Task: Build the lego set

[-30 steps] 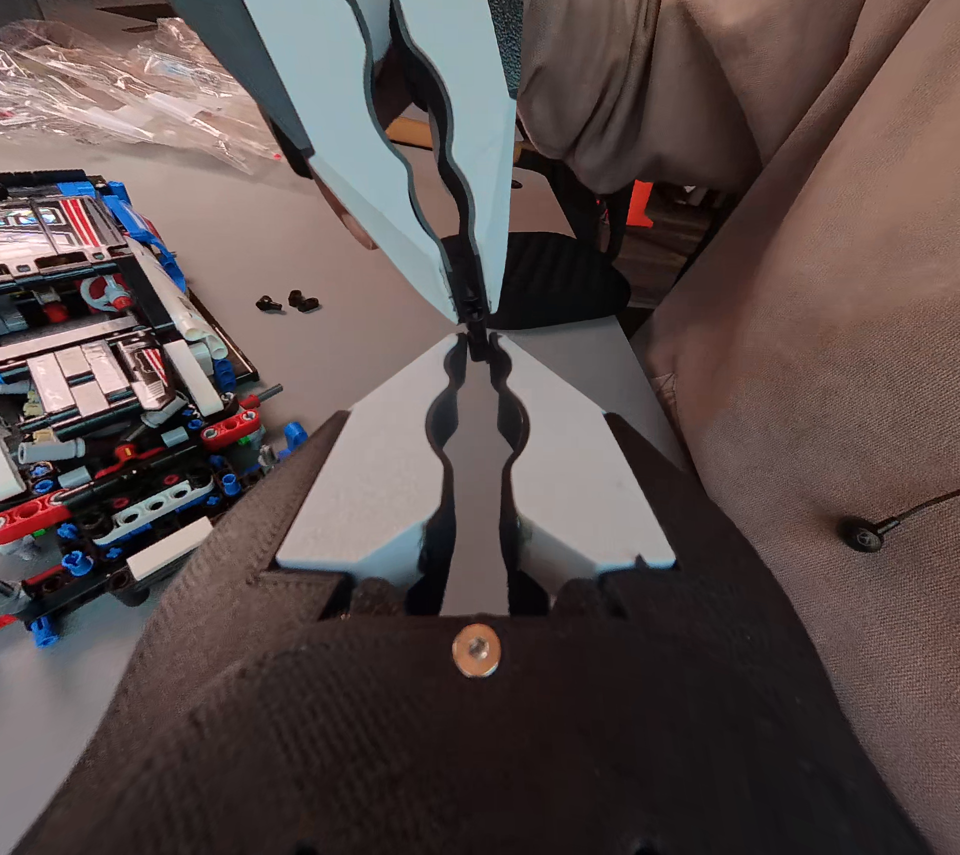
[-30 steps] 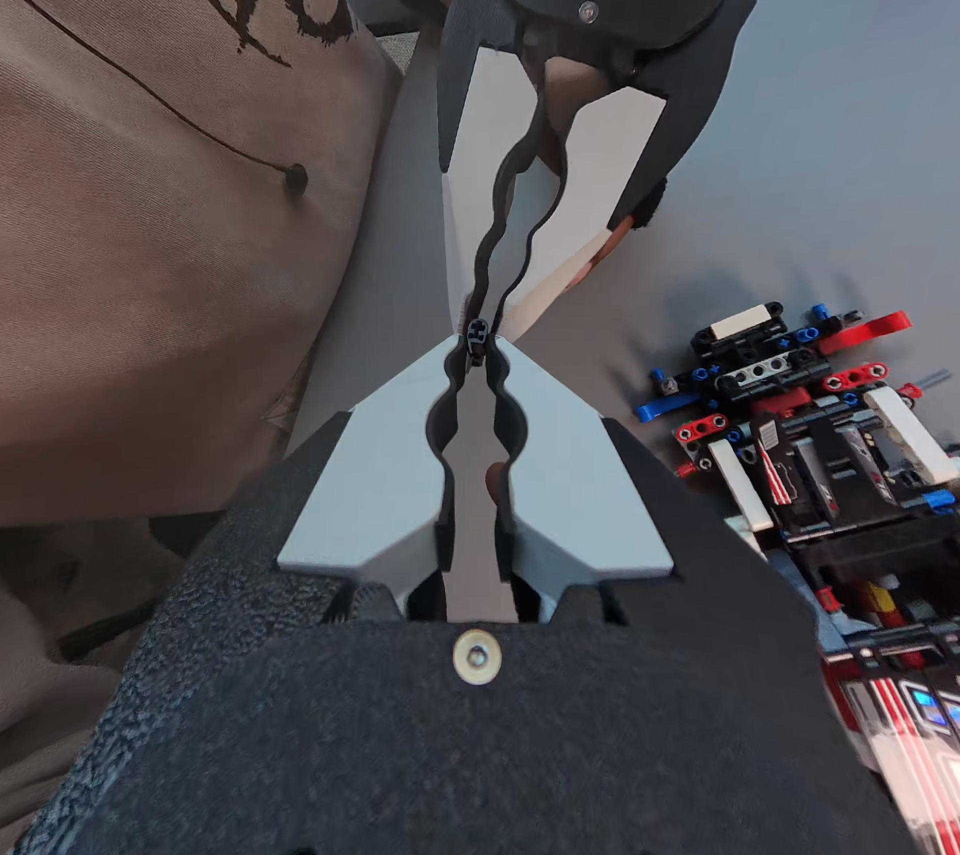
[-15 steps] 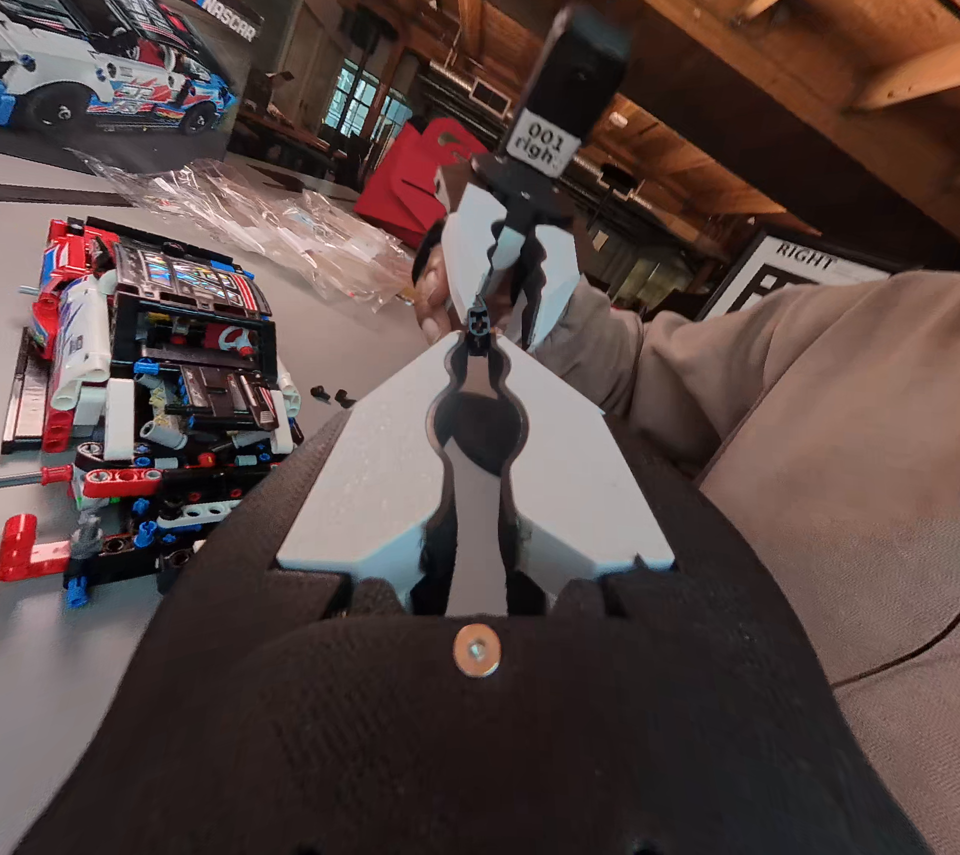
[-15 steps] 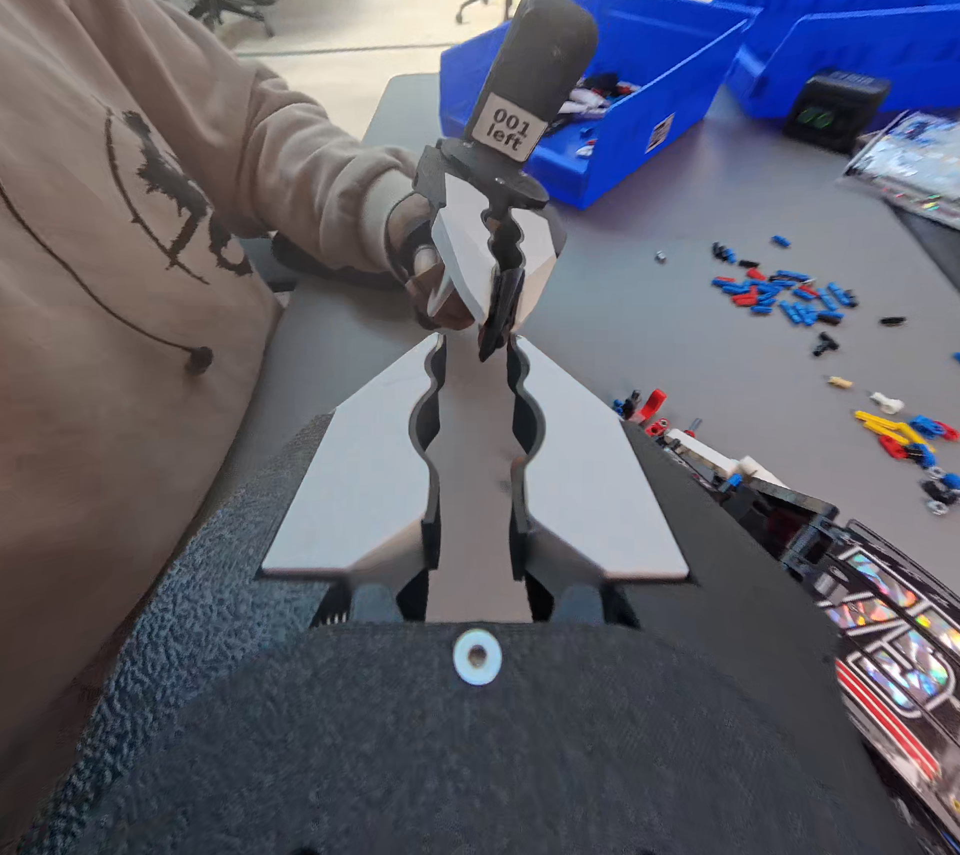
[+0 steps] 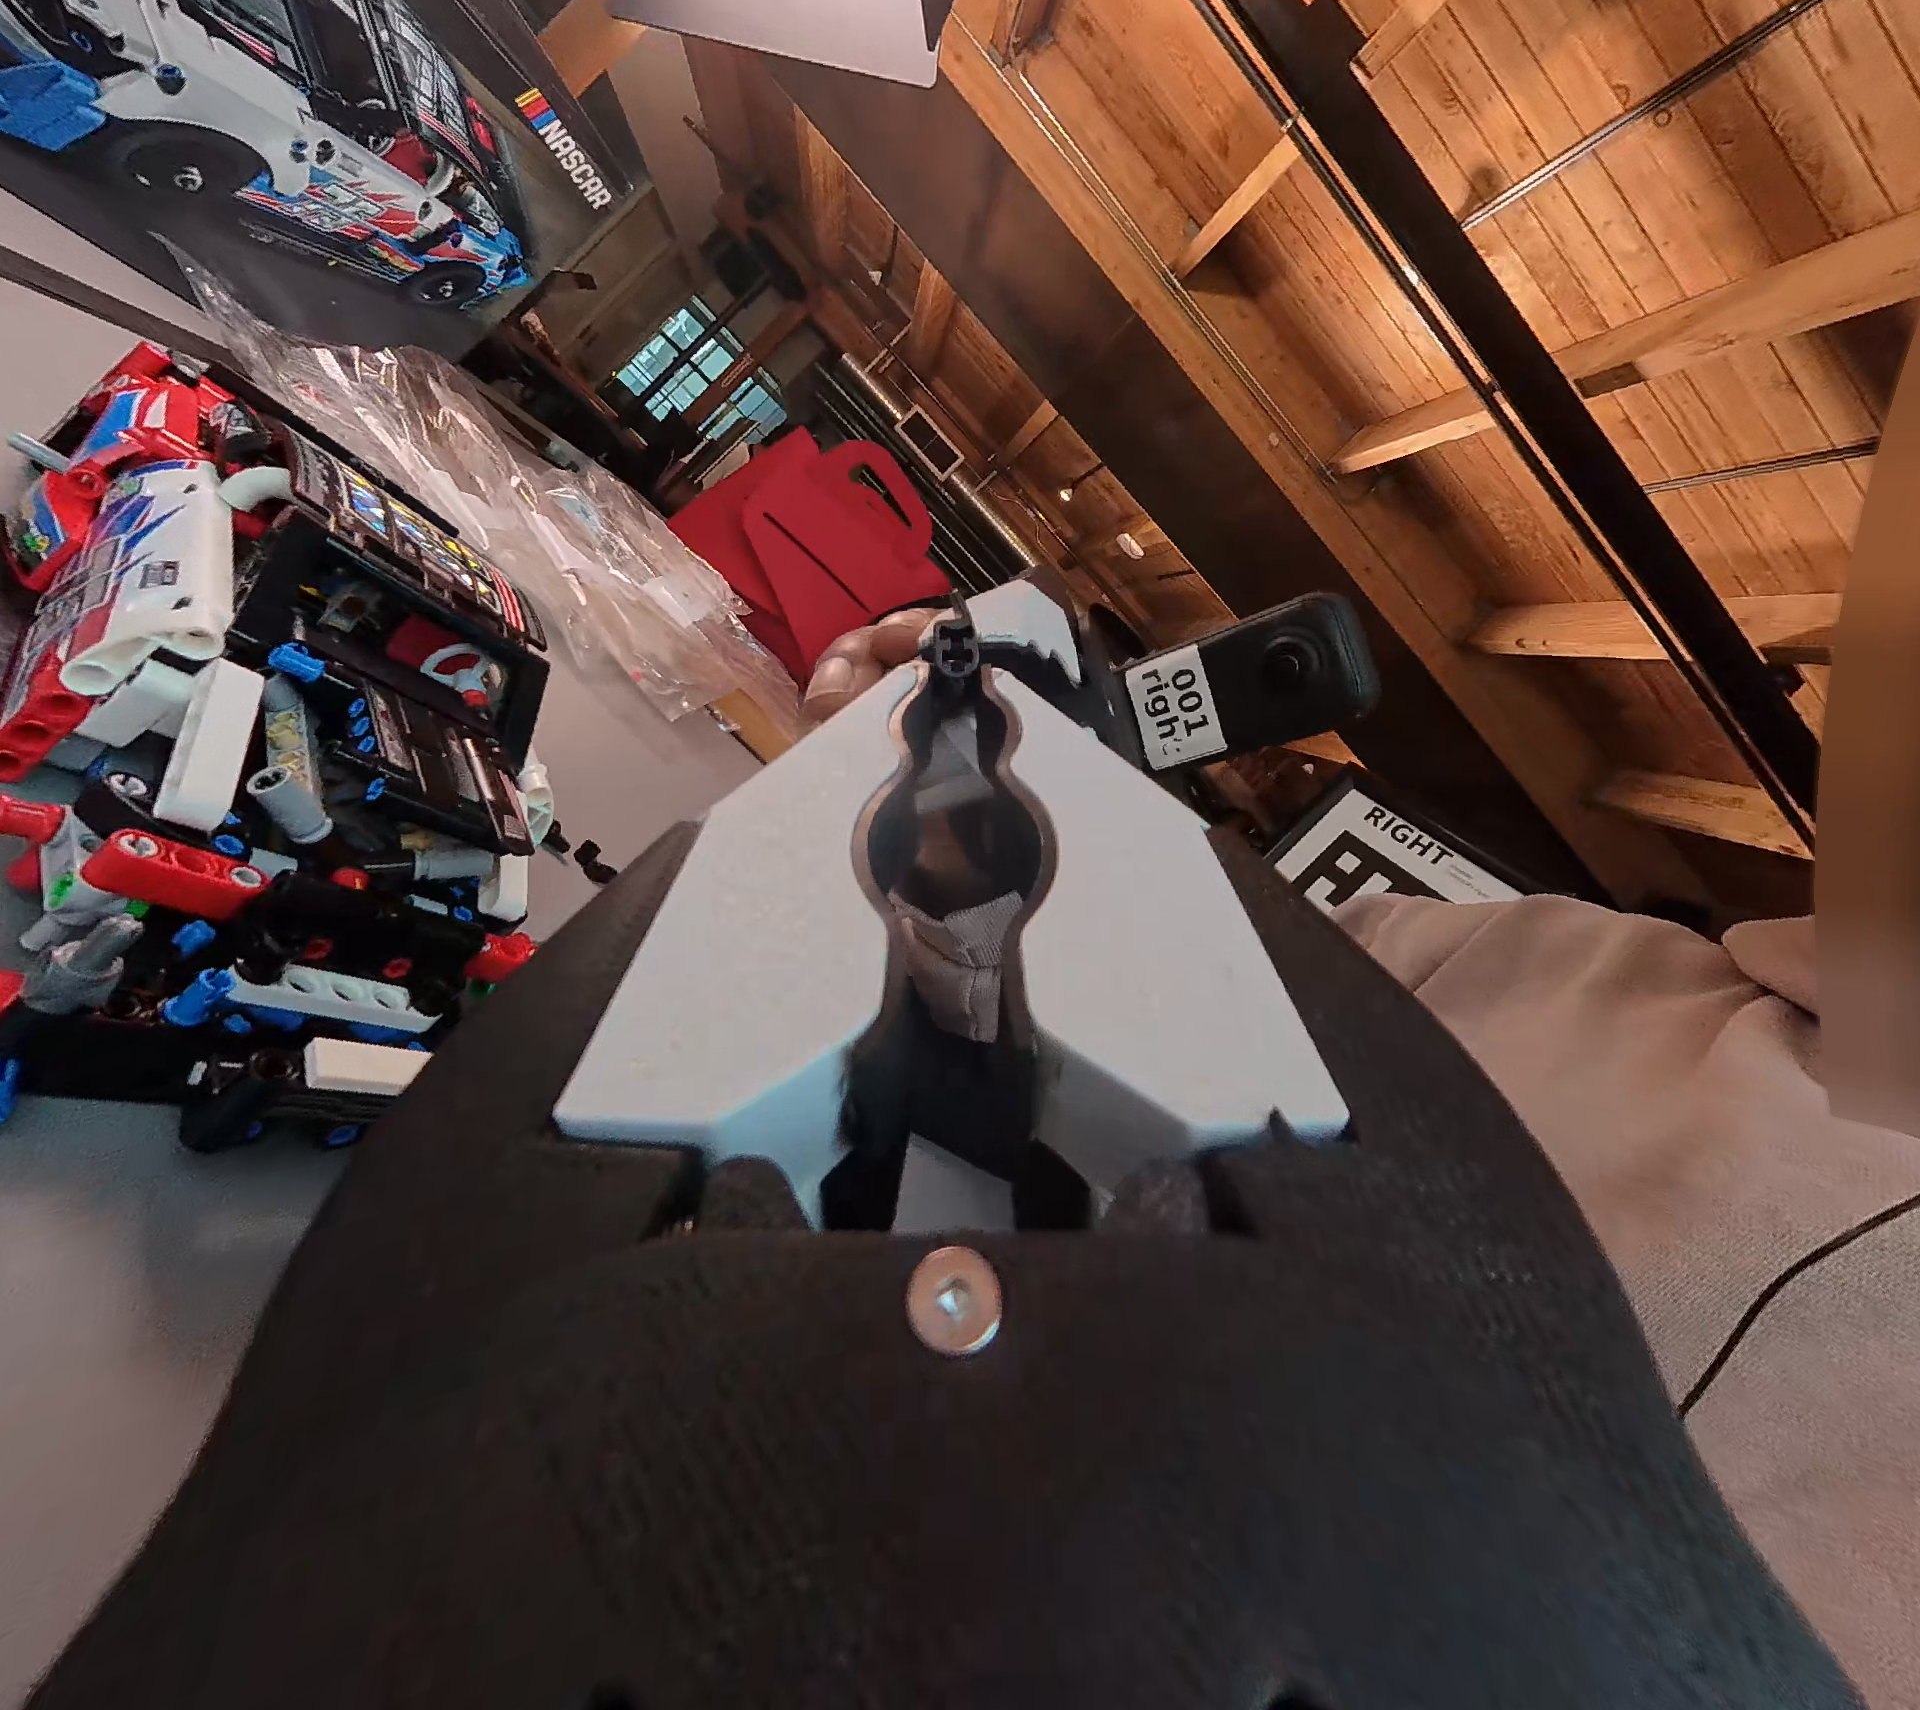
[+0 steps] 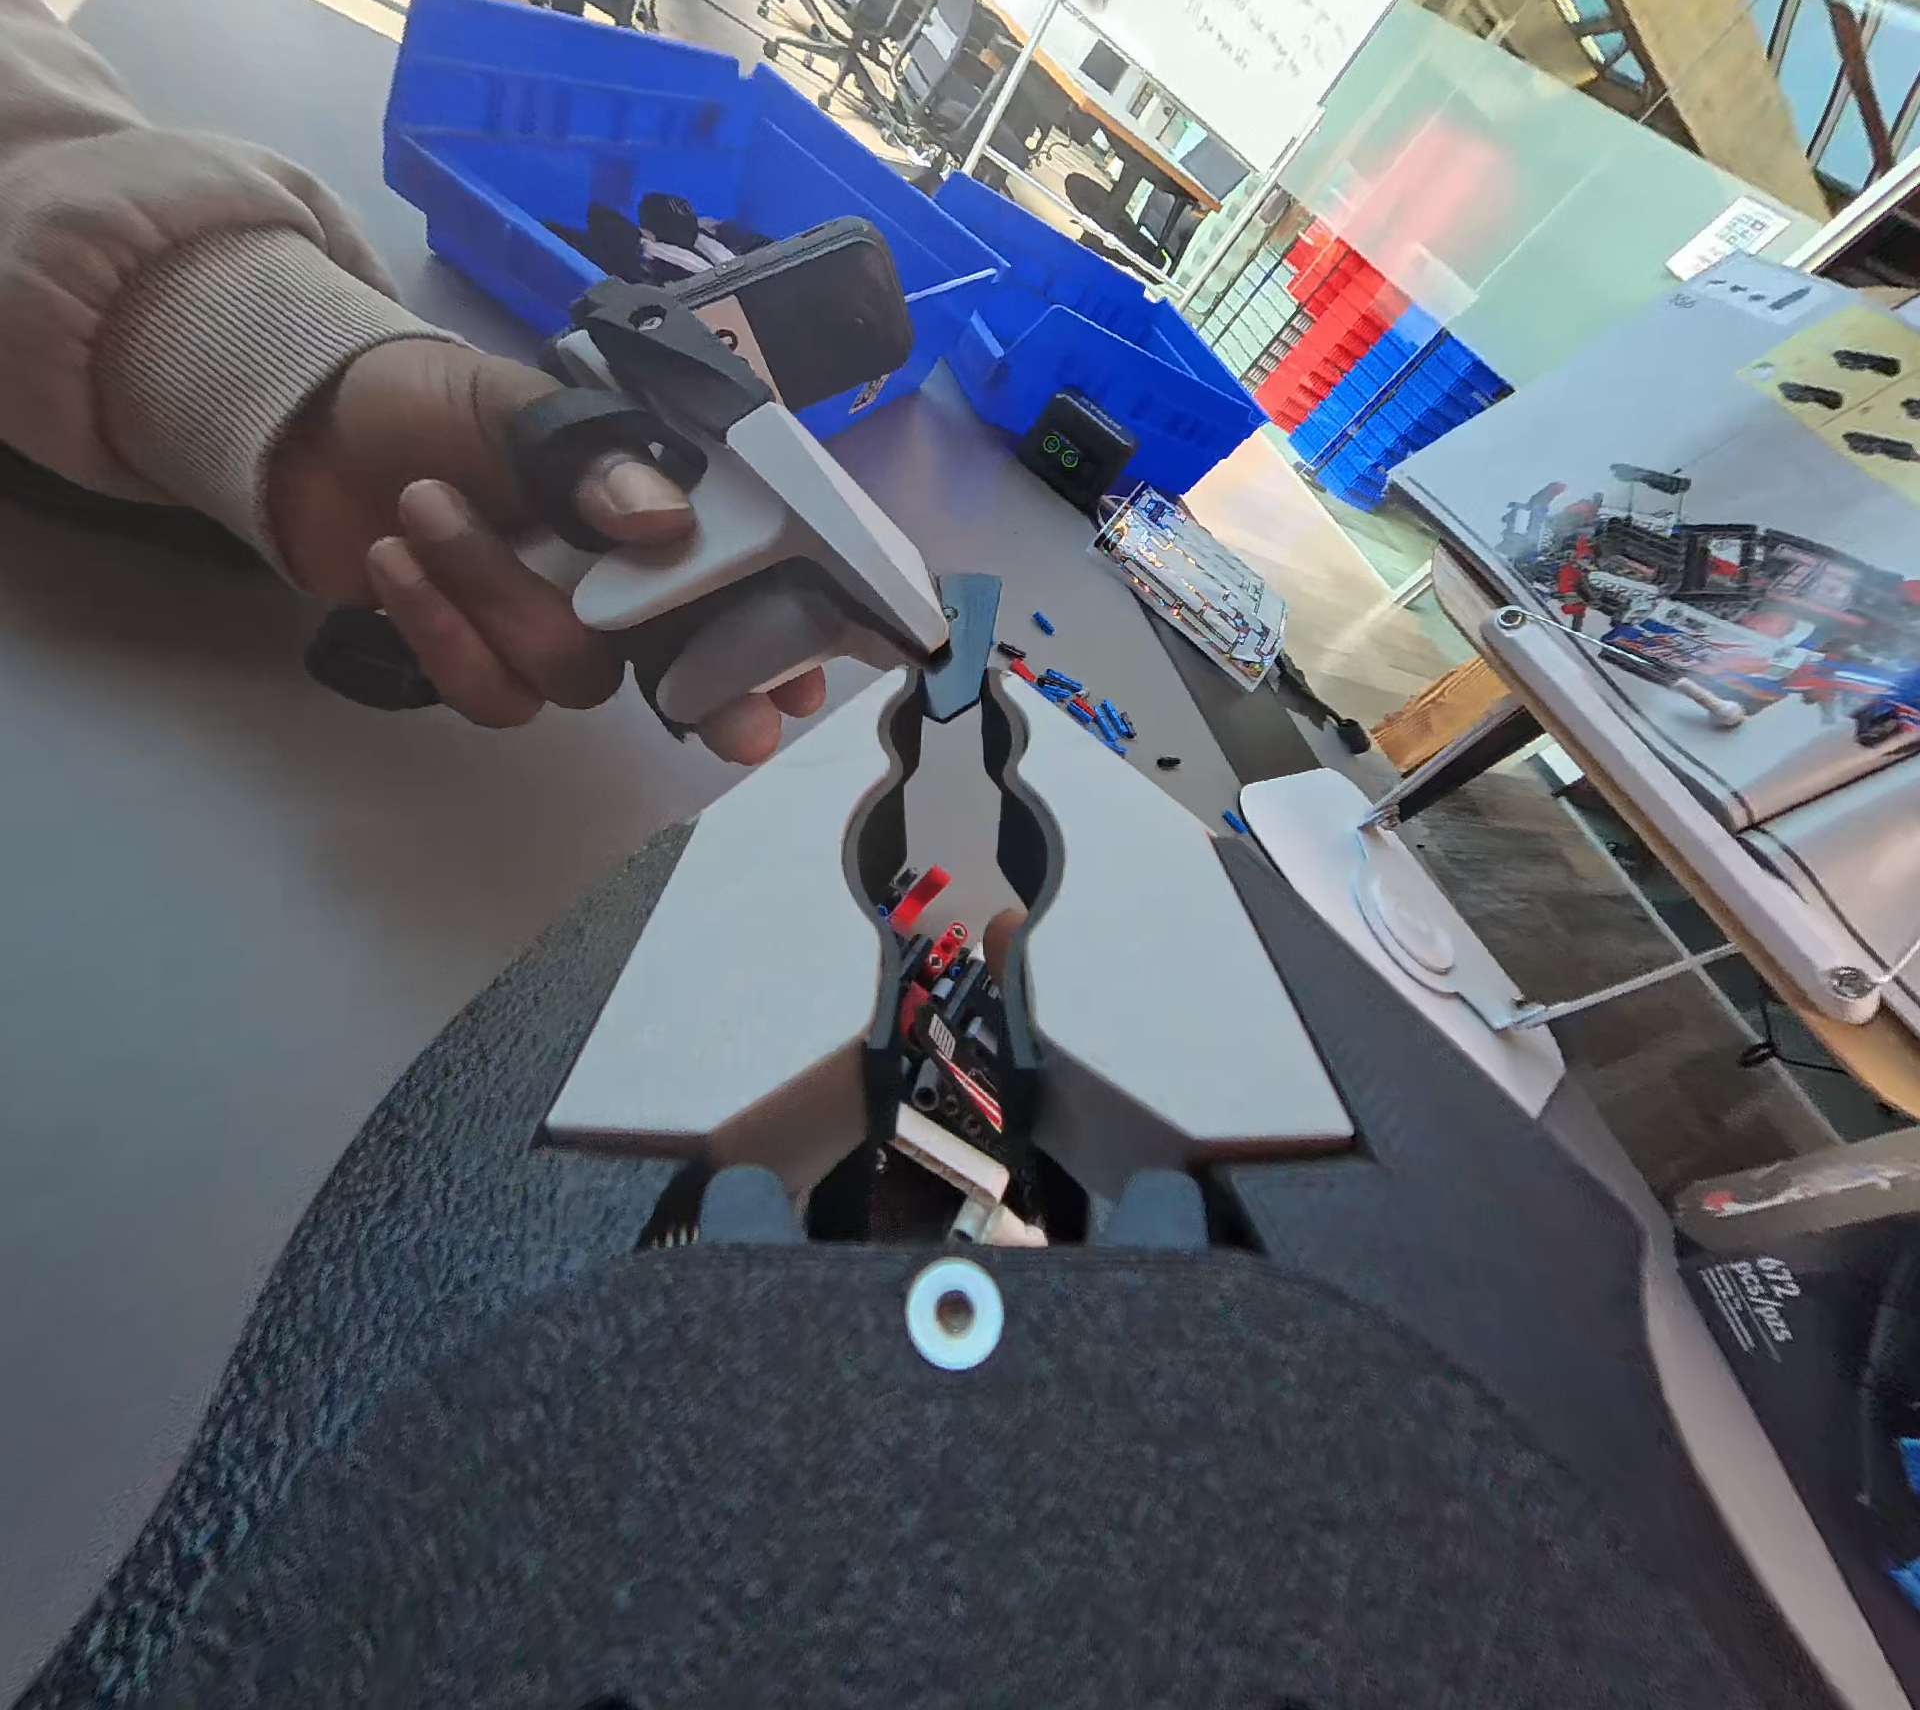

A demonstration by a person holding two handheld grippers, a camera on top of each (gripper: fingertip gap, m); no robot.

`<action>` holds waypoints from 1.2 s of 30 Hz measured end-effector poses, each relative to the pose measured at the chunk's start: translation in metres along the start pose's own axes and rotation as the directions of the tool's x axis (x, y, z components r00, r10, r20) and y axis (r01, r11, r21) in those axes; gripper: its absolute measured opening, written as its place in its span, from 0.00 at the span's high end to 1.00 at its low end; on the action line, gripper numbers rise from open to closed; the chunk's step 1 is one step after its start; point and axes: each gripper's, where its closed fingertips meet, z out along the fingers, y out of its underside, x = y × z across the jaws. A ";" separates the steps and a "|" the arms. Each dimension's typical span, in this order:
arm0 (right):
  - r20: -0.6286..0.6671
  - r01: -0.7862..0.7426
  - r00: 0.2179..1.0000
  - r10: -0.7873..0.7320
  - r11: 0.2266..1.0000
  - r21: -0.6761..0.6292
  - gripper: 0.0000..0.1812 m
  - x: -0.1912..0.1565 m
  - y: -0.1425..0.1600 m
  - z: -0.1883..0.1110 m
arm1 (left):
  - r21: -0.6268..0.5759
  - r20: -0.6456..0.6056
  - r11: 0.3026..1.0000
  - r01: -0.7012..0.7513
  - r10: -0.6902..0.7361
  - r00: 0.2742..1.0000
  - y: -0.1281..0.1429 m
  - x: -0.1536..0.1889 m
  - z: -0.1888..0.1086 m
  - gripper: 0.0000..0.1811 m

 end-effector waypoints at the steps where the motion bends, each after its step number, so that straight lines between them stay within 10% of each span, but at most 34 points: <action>1: 0.007 -0.001 1.000 0.001 1.000 0.001 0.95 0.000 0.000 0.000 | -0.004 -0.002 1.000 0.001 -0.001 1.000 0.000 0.000 0.000 0.97; 12: 0.128 -0.068 0.990 0.058 0.994 0.080 0.95 0.003 -0.005 -0.023 | -0.158 -0.038 0.953 -0.260 0.257 0.966 0.004 0.017 0.001 0.82; 36: 0.180 -0.059 0.983 0.048 0.997 0.056 0.95 -0.018 0.015 -0.019 | -0.253 0.010 0.935 -0.248 0.258 0.966 0.023 -0.003 0.002 0.97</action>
